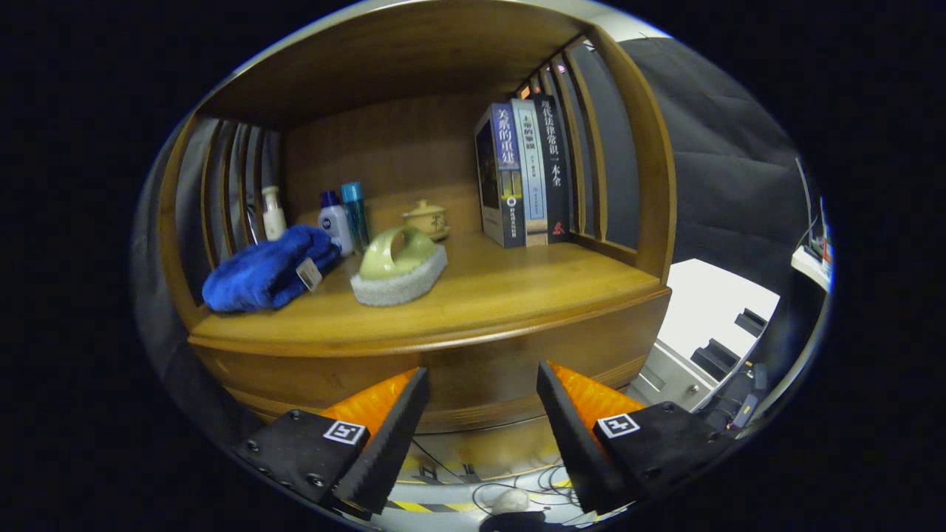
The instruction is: Pull open the drawer, take out the items inside it, and place them on the countertop above the cabinet.
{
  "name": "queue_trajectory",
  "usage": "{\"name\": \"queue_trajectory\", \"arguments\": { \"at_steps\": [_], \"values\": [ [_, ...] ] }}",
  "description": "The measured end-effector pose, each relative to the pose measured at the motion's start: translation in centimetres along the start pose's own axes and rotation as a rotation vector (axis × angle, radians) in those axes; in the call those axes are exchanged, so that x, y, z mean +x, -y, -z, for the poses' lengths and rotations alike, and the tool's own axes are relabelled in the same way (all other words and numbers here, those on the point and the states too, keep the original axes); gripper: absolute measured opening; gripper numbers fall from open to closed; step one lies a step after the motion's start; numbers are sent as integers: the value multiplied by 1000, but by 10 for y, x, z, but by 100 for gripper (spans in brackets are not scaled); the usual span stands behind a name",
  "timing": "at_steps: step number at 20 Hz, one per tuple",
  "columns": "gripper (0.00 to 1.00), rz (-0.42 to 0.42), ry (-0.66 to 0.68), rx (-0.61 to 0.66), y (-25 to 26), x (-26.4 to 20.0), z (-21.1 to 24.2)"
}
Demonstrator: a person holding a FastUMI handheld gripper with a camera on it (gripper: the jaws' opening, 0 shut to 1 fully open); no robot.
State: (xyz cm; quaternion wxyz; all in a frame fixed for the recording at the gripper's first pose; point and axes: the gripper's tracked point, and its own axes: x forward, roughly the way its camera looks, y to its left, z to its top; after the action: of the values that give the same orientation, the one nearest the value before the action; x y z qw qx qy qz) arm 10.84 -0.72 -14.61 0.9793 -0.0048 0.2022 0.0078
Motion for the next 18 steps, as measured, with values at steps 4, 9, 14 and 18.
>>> {"name": "queue_trajectory", "arguments": {
  "at_steps": [4, 9, 14, 18],
  "values": [
    [97, -5, 126, 5, 5, -40, -78],
    [97, -20, 231, -7, -8, -89, -165],
    [97, -103, 297, -33, -49, -135, -211],
    [97, -141, 317, -73, -73, -154, -224]
  ]
}}
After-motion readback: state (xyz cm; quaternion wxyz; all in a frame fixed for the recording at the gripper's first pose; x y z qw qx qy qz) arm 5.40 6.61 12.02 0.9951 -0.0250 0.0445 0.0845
